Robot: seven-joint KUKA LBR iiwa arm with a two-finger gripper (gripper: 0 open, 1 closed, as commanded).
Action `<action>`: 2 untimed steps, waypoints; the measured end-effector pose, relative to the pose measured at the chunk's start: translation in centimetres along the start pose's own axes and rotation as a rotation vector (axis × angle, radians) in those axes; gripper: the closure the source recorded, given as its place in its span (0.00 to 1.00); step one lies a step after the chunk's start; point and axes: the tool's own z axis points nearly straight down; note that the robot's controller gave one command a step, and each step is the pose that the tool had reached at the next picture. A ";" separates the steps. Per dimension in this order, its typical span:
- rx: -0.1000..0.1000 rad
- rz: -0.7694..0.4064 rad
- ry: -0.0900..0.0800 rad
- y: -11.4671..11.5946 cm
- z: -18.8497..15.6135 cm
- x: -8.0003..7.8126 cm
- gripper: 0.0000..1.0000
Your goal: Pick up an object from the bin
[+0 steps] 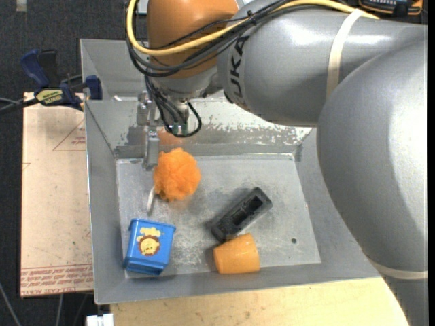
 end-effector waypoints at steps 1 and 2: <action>0.000 0.000 0.000 0.0 0.0 0.0 0.00; -0.001 -0.005 -0.002 0.0 0.1 0.0 0.00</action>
Offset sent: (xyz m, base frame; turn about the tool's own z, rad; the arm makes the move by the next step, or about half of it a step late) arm -0.0119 -0.0532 -0.1714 -0.3625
